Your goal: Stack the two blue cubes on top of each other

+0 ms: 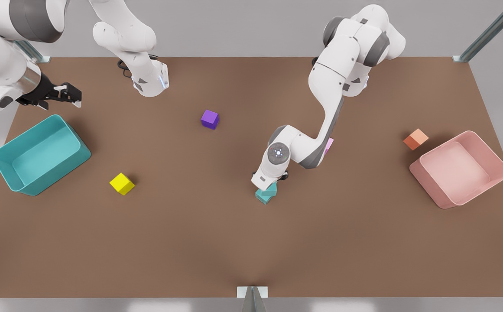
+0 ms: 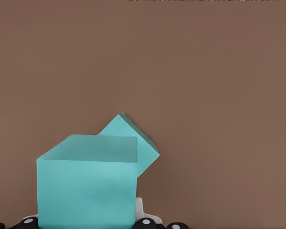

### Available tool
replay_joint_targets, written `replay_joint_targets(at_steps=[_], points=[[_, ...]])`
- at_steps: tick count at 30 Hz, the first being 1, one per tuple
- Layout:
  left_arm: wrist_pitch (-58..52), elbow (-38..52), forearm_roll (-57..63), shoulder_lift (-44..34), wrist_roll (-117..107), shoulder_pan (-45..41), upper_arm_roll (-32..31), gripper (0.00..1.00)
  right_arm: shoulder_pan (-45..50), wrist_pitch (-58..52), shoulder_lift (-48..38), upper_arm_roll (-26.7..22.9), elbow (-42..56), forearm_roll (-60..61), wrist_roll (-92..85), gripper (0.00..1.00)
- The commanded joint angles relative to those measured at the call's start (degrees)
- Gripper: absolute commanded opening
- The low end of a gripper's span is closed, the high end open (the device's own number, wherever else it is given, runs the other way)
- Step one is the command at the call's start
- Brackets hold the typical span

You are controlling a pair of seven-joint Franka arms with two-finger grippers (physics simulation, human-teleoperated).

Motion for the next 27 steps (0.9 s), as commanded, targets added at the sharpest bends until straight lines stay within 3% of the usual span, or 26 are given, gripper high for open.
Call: replay_joint_targets(at_steps=[1, 2, 3, 12, 22, 24, 26, 27], points=[[0.58, 0.58, -0.34, 0.36, -7.01, 0.00, -0.01, 0.65, -0.69, -0.15, 0.24, -0.09, 0.11, 0.00, -1.51, 1.00], [0.58, 0.58, -0.34, 0.36, -7.01, 0.00, -0.01, 0.73, -0.69, -0.15, 0.24, -0.09, 0.11, 0.00, -1.51, 1.00], [0.58, 0.58, -0.25, 0.53, -6.92, 0.00, -0.01, 1.00, -0.69, -0.15, 0.33, -0.09, 0.11, 0.00, -1.51, 1.00], [0.14, 0.58, -0.69, 0.01, -7.10, -0.09, -0.10, 1.00, -0.69, -0.33, 0.86, -0.09, 0.02, 0.00, -1.42, 1.00], [-7.68, 0.49, -0.69, -1.93, -8.33, -0.18, -2.12, 1.00, -0.69, -0.42, 0.86, -0.09, -0.07, 0.26, -1.42, 1.00], [-19.00, 0.58, -1.04, -4.56, -8.42, -0.09, -2.82, 1.00, -0.69, -0.42, 0.86, -0.09, -0.07, 0.26, -1.51, 1.00], [-45.19, 3.03, -0.95, -14.67, -8.07, 1.93, -2.56, 1.00, -0.69, -0.42, 0.86, -0.09, -0.07, 0.26, -1.42, 1.00], [-54.77, 8.74, -0.95, -17.31, -7.63, 7.64, -2.73, 1.00, -0.69, -0.42, 0.86, -0.09, -0.07, 0.35, -1.42, 1.00]])
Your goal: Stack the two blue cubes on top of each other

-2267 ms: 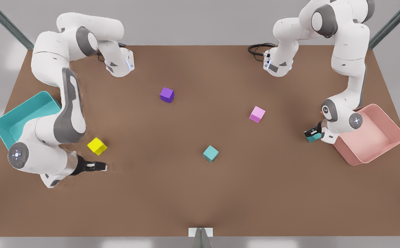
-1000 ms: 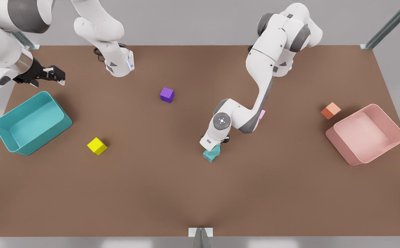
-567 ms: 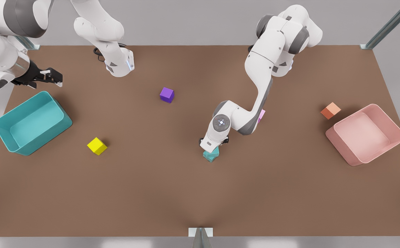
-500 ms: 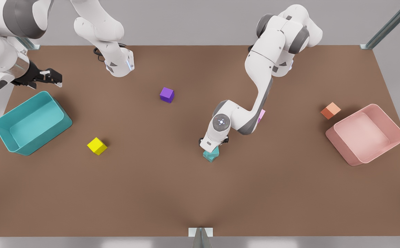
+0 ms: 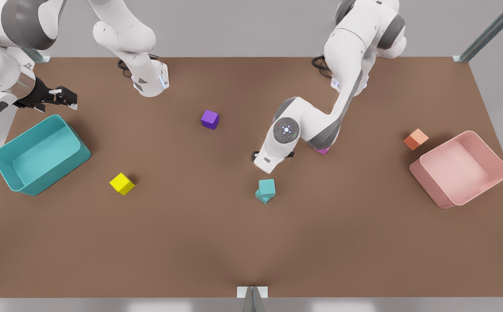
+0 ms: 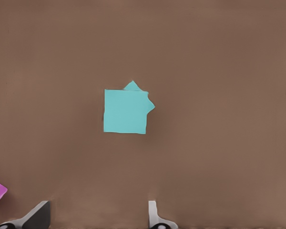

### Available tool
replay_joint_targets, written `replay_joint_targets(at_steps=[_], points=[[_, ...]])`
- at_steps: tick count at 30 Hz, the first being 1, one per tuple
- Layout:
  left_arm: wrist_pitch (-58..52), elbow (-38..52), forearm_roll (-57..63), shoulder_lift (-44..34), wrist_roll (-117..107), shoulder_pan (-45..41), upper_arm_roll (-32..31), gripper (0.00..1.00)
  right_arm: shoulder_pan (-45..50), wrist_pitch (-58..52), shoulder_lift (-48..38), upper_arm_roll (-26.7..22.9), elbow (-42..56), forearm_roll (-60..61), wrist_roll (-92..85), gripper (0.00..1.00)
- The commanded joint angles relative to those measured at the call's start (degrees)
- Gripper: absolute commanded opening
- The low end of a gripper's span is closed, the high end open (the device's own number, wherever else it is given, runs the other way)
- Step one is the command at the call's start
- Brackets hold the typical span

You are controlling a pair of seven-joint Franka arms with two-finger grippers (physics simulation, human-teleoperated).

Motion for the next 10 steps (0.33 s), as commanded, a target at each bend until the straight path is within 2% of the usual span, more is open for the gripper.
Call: replay_joint_targets(at_steps=[1, 2, 4, 5, 7, 10], points=[[-35.49, 9.56, 0.26, -2.91, 2.67, 9.19, 0.05, 1.00, 1.23, -0.05, -0.05, -0.21, 0.02, 0.16, -0.28, 1.00], [-35.49, 12.64, 0.61, -2.99, 13.64, 17.19, -0.12, 1.00, 1.23, -0.05, -0.05, -0.21, 0.02, 0.16, -0.36, 1.00], [-34.27, 12.39, 6.77, -7.30, 30.94, 25.00, -2.22, 1.00, 1.23, 0.04, -0.05, -0.21, 0.11, 0.07, -0.28, 1.00], [-26.48, 1.19, 7.82, -14.12, 41.24, 26.78, -2.93, 1.00, 1.23, 0.04, -0.05, -0.21, 0.11, 0.07, -0.28, 1.00], [-29.85, 1.66, 11.94, -15.21, 41.44, 28.81, -5.92, 1.00, 1.23, 0.04, -0.05, -0.21, 0.11, 0.07, -0.28, 1.00], [-29.87, 2.63, 9.76, -15.30, 41.35, 28.98, -5.84, 1.00, 1.23, -0.05, -0.05, -0.21, 0.10, 0.07, -0.36, 1.00]])
